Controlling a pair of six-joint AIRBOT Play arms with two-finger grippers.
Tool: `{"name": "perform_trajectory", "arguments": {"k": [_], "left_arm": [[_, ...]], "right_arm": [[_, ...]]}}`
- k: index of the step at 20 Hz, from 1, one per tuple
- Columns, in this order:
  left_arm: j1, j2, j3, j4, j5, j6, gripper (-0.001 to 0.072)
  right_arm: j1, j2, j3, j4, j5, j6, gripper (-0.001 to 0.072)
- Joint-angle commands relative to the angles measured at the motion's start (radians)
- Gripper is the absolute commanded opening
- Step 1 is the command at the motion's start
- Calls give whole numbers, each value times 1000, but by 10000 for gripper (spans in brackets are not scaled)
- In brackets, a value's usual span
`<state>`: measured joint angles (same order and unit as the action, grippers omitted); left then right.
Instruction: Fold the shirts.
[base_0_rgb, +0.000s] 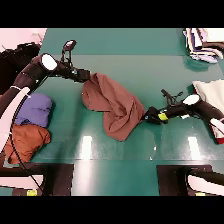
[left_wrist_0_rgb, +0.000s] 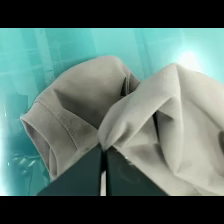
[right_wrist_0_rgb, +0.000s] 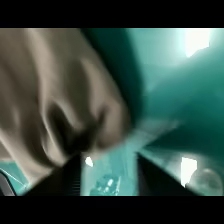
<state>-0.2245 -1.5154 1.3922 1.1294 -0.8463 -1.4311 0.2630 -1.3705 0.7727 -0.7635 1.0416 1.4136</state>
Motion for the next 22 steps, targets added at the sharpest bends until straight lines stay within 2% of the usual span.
{"name": "perform_trajectory", "arguments": {"k": [1,2,3,9,16,22], "left_arm": [[1,1,2,1,-5,0,22],[1,1,7,1,-11,0,21],[1,5,16,5,-21,0,21],[1,233,154,156,-31,0,21],[1,589,298,158,-48,3,21],[1,764,303,134,-80,3,21]], "right_arm": [[41,-64,51,26,-82,-13,154],[40,-63,64,29,-100,-30,42],[37,-55,84,24,-101,-45,14],[-109,173,385,-204,30,-42,13],[-290,446,739,-235,134,-42,13],[-438,530,965,-235,237,-43,13]]}}
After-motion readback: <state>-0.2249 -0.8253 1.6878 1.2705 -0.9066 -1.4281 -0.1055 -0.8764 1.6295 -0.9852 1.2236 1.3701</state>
